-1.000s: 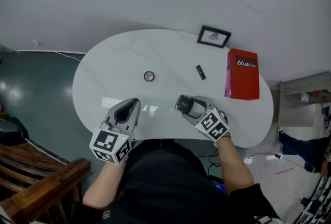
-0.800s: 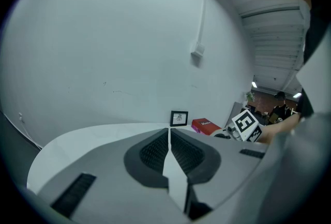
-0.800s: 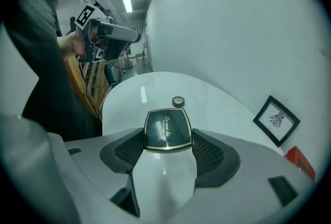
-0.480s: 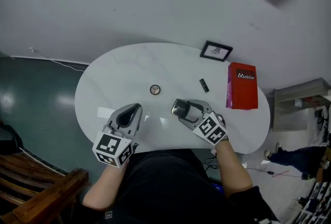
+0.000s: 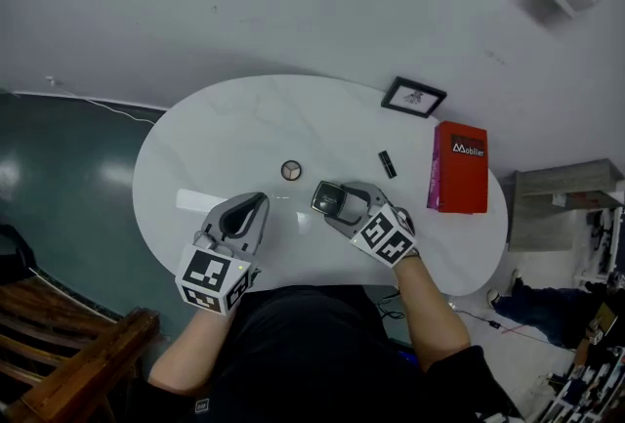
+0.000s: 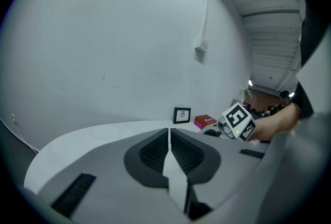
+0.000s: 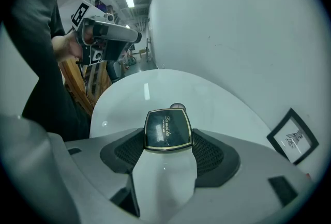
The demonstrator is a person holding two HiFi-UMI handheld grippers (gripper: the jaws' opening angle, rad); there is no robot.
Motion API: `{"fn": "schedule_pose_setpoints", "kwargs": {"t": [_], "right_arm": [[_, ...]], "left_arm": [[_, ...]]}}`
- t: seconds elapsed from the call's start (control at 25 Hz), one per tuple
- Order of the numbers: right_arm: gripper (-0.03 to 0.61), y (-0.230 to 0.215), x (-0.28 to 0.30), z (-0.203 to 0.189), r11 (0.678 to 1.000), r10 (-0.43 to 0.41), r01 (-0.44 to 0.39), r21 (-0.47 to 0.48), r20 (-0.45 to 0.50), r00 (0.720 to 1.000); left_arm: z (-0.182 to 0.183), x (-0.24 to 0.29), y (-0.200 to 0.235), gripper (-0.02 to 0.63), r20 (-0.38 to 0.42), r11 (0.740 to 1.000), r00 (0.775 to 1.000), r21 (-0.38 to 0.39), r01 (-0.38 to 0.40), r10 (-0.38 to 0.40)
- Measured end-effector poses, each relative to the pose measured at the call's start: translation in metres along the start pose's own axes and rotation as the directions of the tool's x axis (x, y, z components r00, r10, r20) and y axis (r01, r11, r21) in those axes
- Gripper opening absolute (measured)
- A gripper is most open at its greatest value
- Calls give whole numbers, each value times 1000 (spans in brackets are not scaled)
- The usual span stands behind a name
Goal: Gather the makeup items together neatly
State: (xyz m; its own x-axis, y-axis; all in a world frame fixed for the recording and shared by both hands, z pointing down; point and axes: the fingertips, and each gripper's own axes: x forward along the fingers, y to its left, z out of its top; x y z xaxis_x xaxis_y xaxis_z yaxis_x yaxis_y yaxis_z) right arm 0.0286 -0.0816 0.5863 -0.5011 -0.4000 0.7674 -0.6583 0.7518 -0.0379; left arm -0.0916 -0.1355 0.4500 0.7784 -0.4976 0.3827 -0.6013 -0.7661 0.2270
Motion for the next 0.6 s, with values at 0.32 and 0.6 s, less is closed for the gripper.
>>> {"fn": "schedule_pose_setpoints", "kwargs": {"t": [0.32, 0.6], "right_arm": [[264, -35, 31, -8, 994, 82, -85, -73, -40, 996], [264, -58, 46, -27, 985, 128, -137, -107, -85, 988]], "left_arm": [[-5, 20, 2, 24, -35, 998, 998, -4, -58, 58], [-19, 35, 11, 25, -76, 994, 992, -47, -102, 98]]}}
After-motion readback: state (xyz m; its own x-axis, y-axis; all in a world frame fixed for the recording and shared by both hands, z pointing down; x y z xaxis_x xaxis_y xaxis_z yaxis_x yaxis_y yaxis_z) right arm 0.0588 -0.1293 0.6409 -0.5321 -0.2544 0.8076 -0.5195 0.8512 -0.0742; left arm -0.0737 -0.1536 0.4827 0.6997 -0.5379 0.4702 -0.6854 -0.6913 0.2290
